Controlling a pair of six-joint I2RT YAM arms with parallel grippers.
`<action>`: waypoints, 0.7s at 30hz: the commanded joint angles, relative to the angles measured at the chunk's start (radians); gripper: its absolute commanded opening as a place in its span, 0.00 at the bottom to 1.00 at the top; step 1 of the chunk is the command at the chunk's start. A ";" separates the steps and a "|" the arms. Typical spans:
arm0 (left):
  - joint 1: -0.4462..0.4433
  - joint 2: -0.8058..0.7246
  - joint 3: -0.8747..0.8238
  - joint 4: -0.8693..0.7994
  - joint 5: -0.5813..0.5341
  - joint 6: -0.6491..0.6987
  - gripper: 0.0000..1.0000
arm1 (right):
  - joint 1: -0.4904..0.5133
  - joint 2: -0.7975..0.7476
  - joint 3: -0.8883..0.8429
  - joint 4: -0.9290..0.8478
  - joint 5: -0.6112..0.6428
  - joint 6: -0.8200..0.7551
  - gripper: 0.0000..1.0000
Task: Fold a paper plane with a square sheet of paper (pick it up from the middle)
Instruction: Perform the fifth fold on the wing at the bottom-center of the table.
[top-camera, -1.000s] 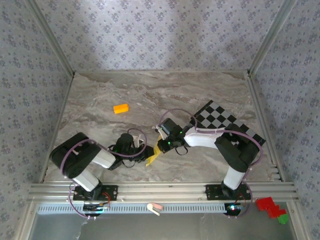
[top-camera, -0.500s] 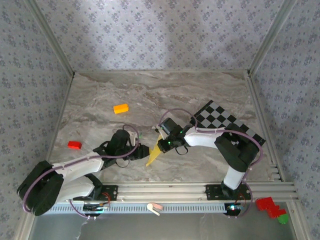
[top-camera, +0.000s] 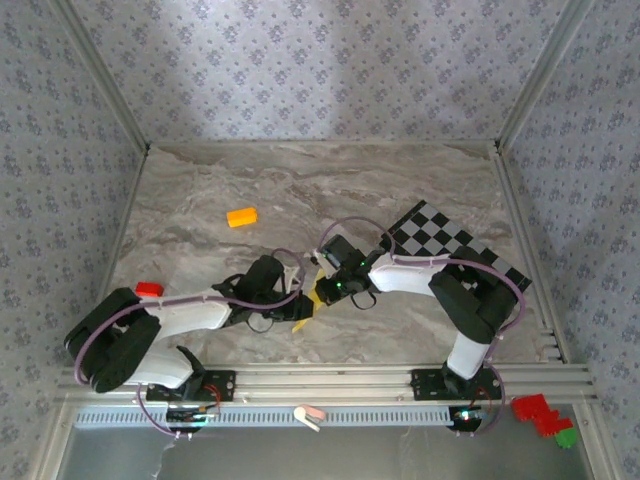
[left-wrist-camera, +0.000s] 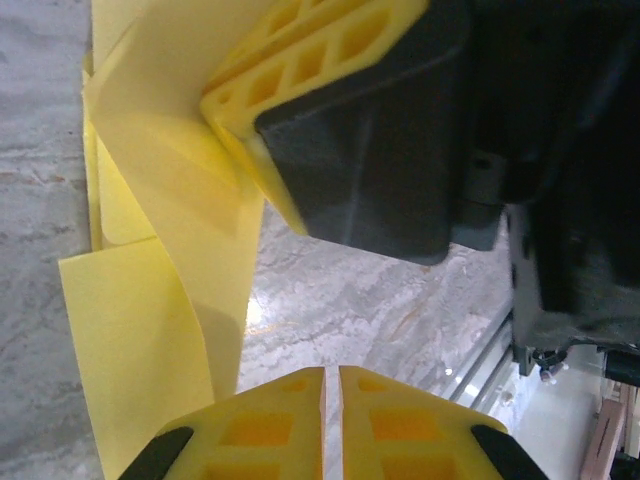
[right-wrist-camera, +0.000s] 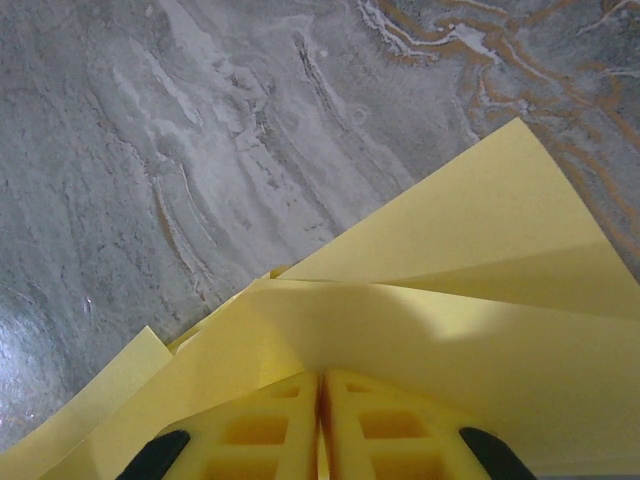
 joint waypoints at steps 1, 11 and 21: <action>0.008 0.034 0.031 0.026 0.018 0.033 0.11 | -0.004 0.056 -0.032 -0.049 0.017 0.004 0.12; 0.056 0.067 0.015 -0.016 0.009 0.068 0.10 | -0.003 0.057 -0.027 -0.053 0.017 0.003 0.12; 0.073 0.072 0.007 -0.045 0.018 0.092 0.10 | -0.004 0.065 -0.016 -0.059 0.016 0.002 0.12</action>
